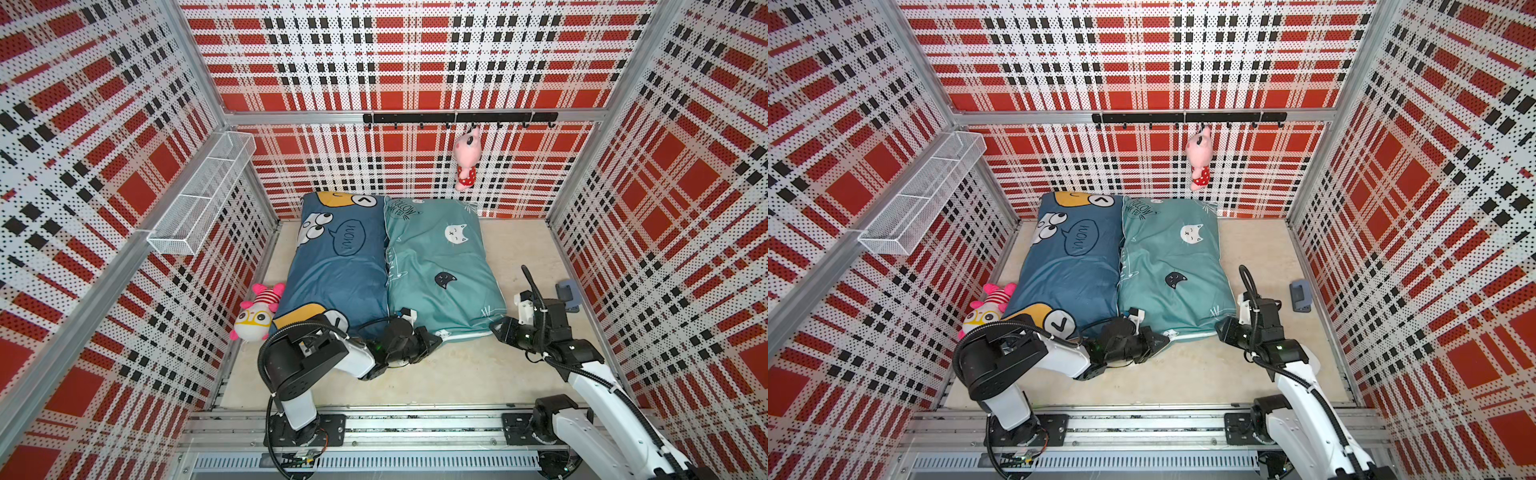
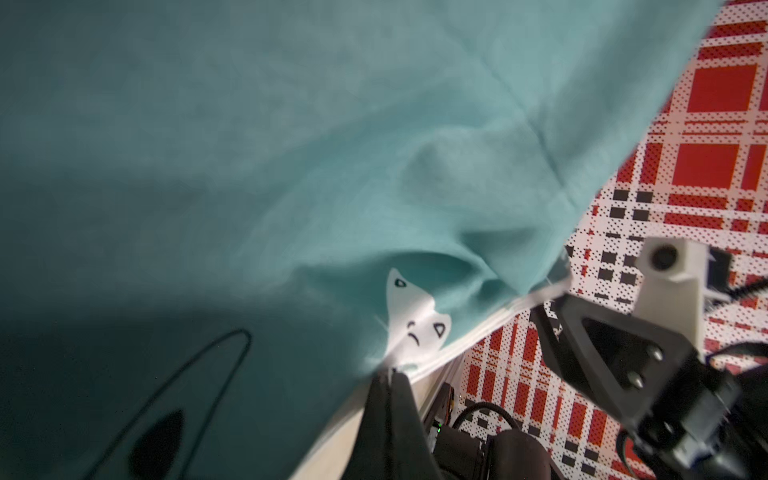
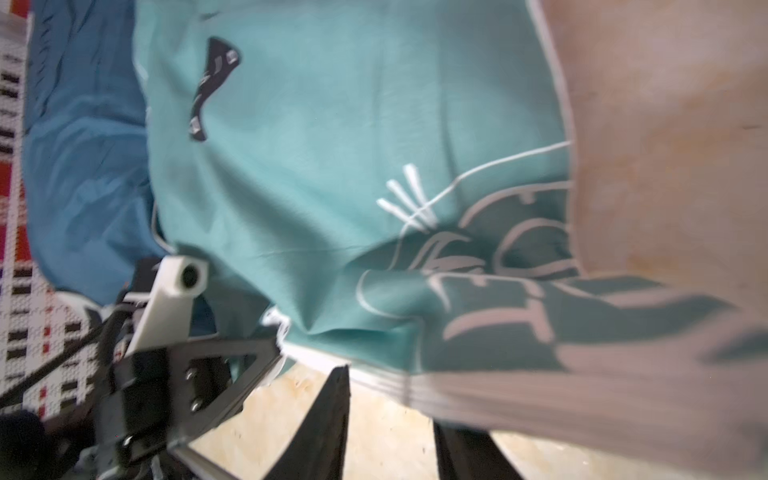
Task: Zip up pillowcases
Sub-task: Place the pillowcase at the center of the board, then adjust the zipper on the pillowcase.
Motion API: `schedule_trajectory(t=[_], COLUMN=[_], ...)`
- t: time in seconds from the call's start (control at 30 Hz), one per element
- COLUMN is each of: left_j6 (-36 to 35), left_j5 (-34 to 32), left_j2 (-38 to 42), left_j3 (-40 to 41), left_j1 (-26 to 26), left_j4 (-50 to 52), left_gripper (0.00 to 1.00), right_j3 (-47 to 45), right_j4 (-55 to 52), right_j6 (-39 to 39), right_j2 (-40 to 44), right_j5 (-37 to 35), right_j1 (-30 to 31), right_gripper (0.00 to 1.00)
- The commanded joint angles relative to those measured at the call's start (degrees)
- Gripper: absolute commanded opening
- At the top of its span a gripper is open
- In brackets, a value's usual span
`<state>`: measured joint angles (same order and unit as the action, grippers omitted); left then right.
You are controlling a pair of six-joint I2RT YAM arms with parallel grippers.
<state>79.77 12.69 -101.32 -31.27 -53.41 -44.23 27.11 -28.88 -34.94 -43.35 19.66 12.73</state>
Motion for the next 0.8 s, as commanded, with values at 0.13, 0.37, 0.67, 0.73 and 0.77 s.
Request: schedule_trajectory(t=[0.13,0.37,0.67,0.73,0.77], left_j6=[2.41,3.53,7.16,7.98,8.2], left_j5=[4.41,5.52,6.12,6.21,6.23], left_j2=[-2.05,-3.43,-3.97,-4.15,-4.22], left_j3=[-8.69,-11.13,-11.11,-11.18,-11.27], left_j1=[0.96,1.16,1.73,1.73,1.74], left_j4=[-0.51,-0.59,-4.77,-5.91,-6.23], left_gripper=[0.0,0.0,0.0,0.0,0.0], right_j3=[-10.05,-16.89,-19.22,-19.56,-19.92], right_j4=[13.26,39.99,66.83,73.13,76.05], right_j6=[-9.57,-18.17,-20.69,-21.45,-21.83], right_j2=[4.89,-4.32,-21.08,-25.67,-27.72], right_j5=[8.36,10.39,8.58,8.04,7.86], right_j1=[7.26,15.22,19.41,20.3,20.39], right_gripper=[0.42,0.43,0.43,0.43,0.43])
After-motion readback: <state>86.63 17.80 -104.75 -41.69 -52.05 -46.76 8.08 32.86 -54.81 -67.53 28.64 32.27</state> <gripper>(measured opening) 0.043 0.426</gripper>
